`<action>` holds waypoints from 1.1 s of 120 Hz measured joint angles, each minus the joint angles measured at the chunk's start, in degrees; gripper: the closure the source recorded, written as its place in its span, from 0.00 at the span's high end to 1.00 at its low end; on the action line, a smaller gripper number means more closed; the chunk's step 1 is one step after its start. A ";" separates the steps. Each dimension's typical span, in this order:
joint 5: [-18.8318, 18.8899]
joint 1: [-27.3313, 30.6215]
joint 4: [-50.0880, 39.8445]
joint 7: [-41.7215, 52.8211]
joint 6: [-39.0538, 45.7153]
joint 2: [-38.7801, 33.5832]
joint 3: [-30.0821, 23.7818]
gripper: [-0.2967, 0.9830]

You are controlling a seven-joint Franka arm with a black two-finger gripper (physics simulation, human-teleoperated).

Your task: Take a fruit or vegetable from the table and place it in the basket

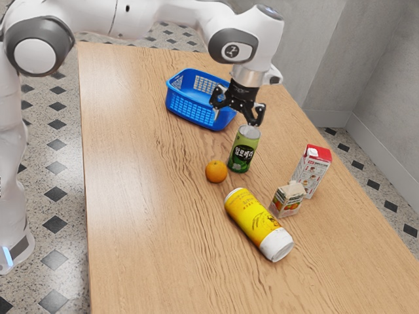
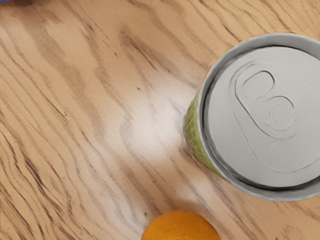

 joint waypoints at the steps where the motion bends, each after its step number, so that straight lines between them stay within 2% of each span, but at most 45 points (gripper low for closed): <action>1: 0.04 0.10 -0.08 0.48 0.28 -0.05 0.00 0.77; 30: 0.29 -0.81 -0.65 12.35 4.92 -1.18 -0.11 0.77; 50: -0.02 -3.51 -5.34 17.59 6.06 -8.01 -0.16 0.77; 63: -0.69 1.78 -12.22 19.25 6.58 -13.79 -4.28 0.77; 76: -1.67 2.93 -18.56 20.42 8.63 -17.03 -7.61 0.77; 95: -3.79 3.57 -22.82 21.78 11.61 -16.47 -8.75 0.77; 132: -5.51 4.76 -24.76 23.68 15.56 -12.62 -8.82 0.77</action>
